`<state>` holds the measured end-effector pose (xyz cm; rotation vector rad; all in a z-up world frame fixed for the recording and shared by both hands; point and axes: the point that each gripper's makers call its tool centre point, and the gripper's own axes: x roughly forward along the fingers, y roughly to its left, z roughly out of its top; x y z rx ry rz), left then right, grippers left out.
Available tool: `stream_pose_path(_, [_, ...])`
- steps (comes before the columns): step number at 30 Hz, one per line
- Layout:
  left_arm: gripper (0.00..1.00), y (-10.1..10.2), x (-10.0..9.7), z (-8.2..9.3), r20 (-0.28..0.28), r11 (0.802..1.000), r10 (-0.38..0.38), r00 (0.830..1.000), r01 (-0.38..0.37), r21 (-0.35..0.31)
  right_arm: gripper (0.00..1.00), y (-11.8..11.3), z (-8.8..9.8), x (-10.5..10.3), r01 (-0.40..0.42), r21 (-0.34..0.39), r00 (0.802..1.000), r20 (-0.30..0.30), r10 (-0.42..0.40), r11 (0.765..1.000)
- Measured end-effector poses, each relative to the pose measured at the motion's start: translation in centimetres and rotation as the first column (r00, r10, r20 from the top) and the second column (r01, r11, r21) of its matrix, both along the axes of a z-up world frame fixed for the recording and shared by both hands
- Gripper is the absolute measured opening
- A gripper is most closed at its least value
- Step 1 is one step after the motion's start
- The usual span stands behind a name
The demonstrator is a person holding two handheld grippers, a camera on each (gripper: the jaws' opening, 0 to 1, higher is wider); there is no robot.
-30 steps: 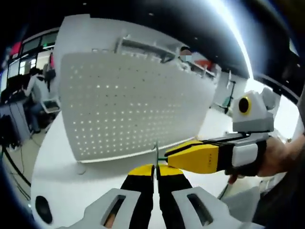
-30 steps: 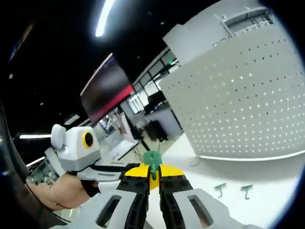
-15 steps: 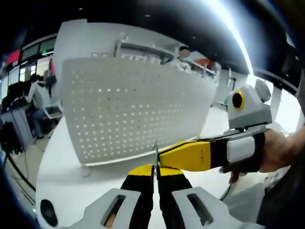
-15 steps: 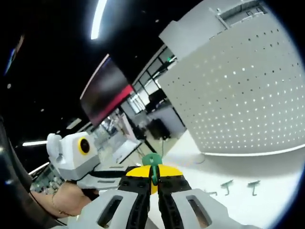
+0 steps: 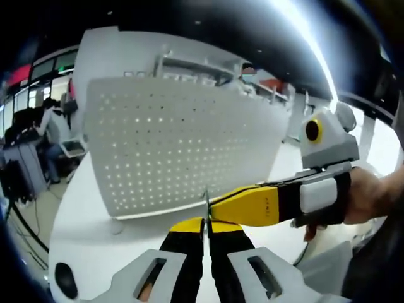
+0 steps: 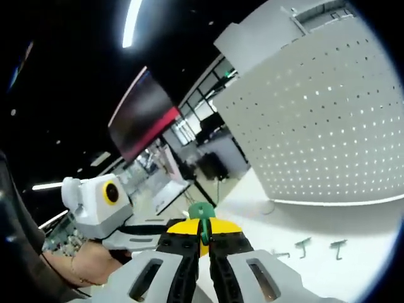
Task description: Insert the hook assembly into the mounting plate slot until the hook locks in place.
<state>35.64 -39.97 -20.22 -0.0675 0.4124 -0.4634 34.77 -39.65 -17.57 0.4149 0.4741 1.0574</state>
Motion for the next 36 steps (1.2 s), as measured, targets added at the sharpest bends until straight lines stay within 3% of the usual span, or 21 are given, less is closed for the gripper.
stream_pose_path(8, [0.01,-0.4,0.1,0.4,0.019,1.0,-0.016,1.0,0.016,0.011,0.0,-0.4,0.4,0.0,0.006,-0.002,0.999,0.042,-0.006,1.0])
stream_pose_path(15, [0.01,-0.8,0.3,0.9,0.044,1.0,0.002,0.999,-0.002,-0.014,0.0,-1.0,1.1,0.1,0.063,0.018,0.995,0.078,-0.064,0.998])
stream_pose_path(18, [0.02,-0.8,0.3,1.0,0.044,1.0,0.006,0.999,-0.006,-0.015,0.0,-0.9,1.1,0.2,0.056,-0.007,0.994,0.093,-0.055,0.998])
stream_pose_path(36, [0.01,-0.6,-0.1,1.3,0.048,0.997,0.041,0.998,-0.038,-0.065,0.0,-0.6,1.7,-0.2,0.065,-0.004,0.99,0.129,-0.064,0.998])
